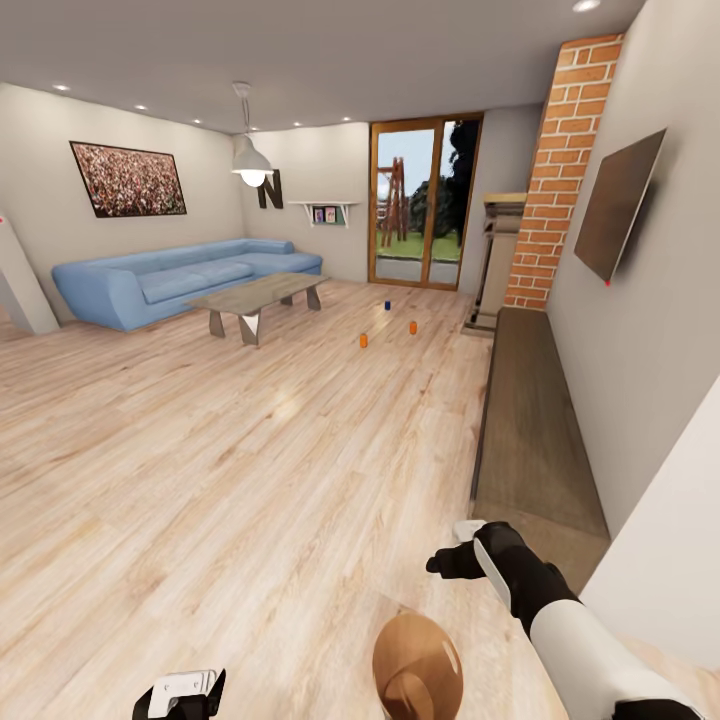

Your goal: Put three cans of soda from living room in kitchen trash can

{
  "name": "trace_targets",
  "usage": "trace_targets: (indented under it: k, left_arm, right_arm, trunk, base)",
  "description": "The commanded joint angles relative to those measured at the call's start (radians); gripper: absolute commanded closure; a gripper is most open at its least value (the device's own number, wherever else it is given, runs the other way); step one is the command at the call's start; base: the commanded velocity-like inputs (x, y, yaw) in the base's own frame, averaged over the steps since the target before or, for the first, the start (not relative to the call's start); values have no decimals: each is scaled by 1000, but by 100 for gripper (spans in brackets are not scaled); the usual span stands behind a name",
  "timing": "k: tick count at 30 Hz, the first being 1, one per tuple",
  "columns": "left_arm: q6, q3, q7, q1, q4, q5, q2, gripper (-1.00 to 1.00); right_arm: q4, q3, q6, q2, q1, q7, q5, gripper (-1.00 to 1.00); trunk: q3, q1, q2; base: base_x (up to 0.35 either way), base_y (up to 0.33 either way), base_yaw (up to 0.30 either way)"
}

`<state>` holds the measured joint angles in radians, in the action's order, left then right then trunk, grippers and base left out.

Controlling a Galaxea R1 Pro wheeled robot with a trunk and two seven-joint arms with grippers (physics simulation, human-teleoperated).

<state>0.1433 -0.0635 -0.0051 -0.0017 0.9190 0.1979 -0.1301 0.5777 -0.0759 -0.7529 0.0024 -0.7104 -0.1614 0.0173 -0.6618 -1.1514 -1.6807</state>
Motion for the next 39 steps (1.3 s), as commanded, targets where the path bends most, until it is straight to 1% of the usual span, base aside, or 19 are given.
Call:
trace_targets:
  k: [1,12,21,24,34,39]
  left_arm:
    - [0,0,0,0,0,0,0,-100]
    - [2,0,-4,0,0,0,0,-100]
    - [2,0,-4,0,0,0,1,-100]
    - [3,1,-4,0,0,0,1,-100]
    - [4,0,-4,0,0,0,1,-100]
    - [4,1,-4,0,0,0,1,-100]
  right_arm:
    - [-1,1,0,0,-1,0,1,-100]
    - [-1,2,2,-2,-1,2,-1,-100]
    - [5,7,3,-23,-2,2,-2,-100]
    - [6,19,2,-28,-3,1,-2,-100]
    - [10,31,2,-32,-3,0,-2,-100]
    - [10,33,1,-28,-3,1,-3,-100]
  trunk:
    - [-3,-4,-7]
    - [-38,-46,-84]
    - [-66,-81,-147]
    - [-75,-92,-168]
    - [-107,-130,-238]
    - [-122,-150,-273]
  base:
    - [0,0,0]
    - [0,0,0]
    - [0,0,0]
    - [0,0,0]
    - [0,0,0]
    - [0,0,0]
